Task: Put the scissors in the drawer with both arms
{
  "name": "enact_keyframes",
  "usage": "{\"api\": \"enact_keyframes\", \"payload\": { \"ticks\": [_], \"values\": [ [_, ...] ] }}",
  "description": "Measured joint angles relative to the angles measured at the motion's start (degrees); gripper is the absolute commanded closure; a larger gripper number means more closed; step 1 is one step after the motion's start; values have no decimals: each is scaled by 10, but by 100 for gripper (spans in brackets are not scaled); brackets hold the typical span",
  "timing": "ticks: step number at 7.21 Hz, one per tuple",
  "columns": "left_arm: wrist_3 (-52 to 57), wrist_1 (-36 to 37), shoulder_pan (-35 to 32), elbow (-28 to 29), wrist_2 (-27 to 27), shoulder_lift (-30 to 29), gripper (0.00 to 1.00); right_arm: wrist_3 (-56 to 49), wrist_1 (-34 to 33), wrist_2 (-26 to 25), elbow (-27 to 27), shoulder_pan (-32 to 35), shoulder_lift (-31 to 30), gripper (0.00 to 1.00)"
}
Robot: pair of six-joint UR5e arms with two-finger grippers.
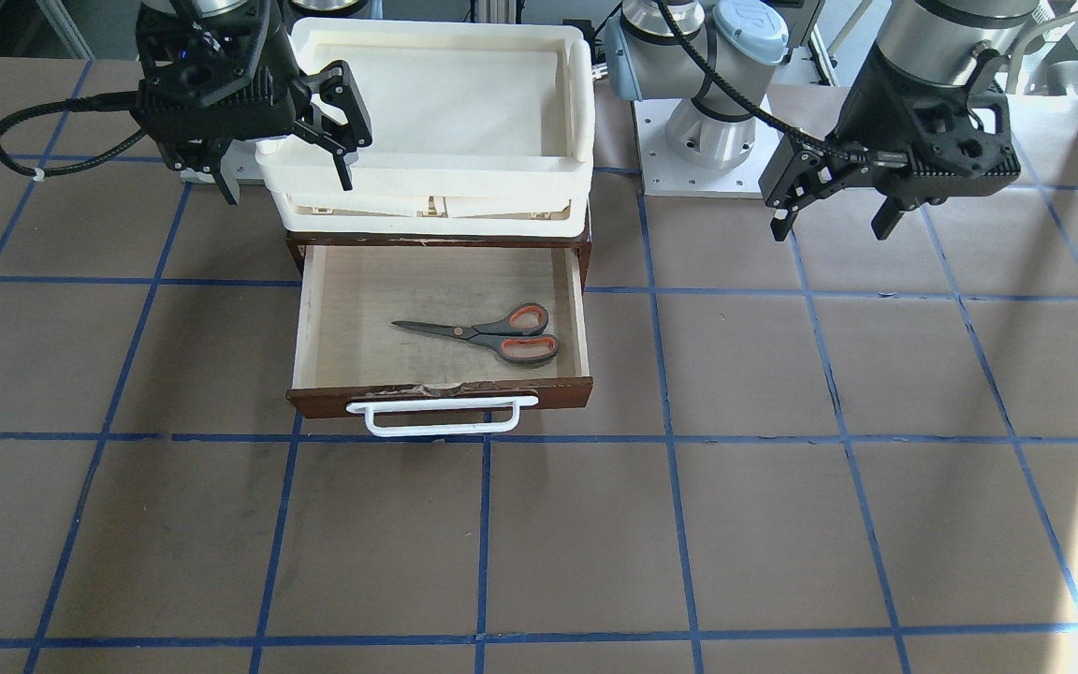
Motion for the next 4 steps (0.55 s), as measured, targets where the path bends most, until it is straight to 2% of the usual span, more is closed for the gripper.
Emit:
{"api": "enact_keyframes", "payload": {
  "ticks": [4],
  "values": [
    [-15,1,-35,-6,0,6,0,-1,0,1,0,0,0,0]
  ]
}}
